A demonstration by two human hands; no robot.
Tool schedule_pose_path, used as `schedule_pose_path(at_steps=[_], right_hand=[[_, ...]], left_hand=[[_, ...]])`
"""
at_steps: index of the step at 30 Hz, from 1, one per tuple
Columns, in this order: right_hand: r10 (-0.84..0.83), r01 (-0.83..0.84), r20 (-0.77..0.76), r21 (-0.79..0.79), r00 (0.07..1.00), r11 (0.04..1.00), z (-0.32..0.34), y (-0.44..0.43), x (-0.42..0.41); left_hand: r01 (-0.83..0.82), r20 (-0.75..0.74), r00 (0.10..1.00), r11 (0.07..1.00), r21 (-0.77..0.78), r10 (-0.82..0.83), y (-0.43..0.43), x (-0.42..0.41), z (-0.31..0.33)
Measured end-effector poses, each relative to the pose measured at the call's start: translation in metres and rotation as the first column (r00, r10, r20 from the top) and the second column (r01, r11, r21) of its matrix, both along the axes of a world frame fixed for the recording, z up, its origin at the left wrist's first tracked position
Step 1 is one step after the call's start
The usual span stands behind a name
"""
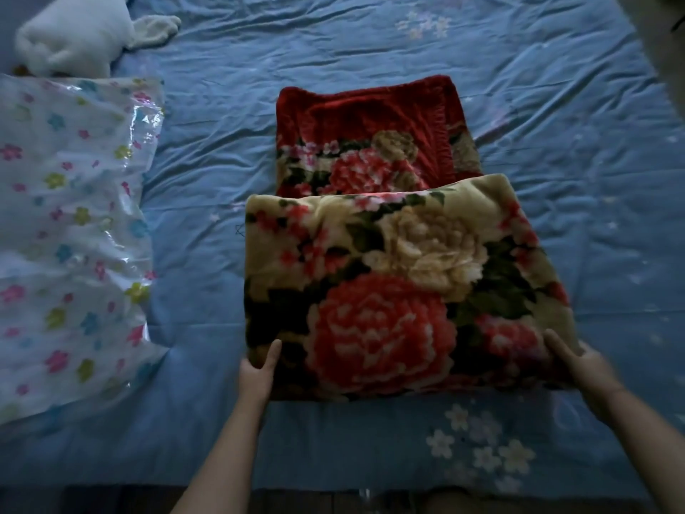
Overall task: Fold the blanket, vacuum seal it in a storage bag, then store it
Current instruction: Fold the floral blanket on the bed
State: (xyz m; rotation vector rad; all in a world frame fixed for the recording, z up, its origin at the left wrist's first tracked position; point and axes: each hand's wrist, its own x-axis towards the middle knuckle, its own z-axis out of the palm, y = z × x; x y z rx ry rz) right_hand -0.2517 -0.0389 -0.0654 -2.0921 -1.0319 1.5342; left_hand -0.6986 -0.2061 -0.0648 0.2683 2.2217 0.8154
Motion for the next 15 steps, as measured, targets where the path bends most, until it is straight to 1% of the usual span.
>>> schedule_pose_path(at_steps=[1,3,6,10,13,15], right_hand=[[-0.035,0.033,-0.062,-0.024,0.997,0.999,0.002,-0.008,0.001],[-0.042,0.036,-0.108,-0.056,0.993,0.998,0.004,-0.018,0.003],[-0.042,0.028,-0.16,-0.088,0.986,0.996,0.008,-0.024,0.002],[-0.004,-0.01,-0.19,-0.07,0.982,0.997,0.025,-0.027,-0.004],[0.012,-0.016,-0.184,-0.023,0.983,1.0,0.036,-0.035,-0.005],[0.029,-0.022,-0.176,0.038,0.984,0.999,0.049,-0.041,-0.01]], left_hand=[[-0.075,0.134,0.988,0.997,0.031,0.07,-0.006,0.0,0.0],[-0.091,0.234,0.969,0.996,0.02,0.084,-0.018,-0.002,-0.004],[-0.041,0.254,0.967,0.998,0.04,0.03,-0.024,-0.005,-0.002],[0.024,0.249,0.967,0.993,0.112,-0.052,-0.029,-0.005,0.007],[0.052,0.285,0.955,0.994,0.098,-0.078,-0.041,-0.002,0.008],[0.044,0.277,0.959,0.995,0.092,-0.068,-0.047,0.001,0.014]])
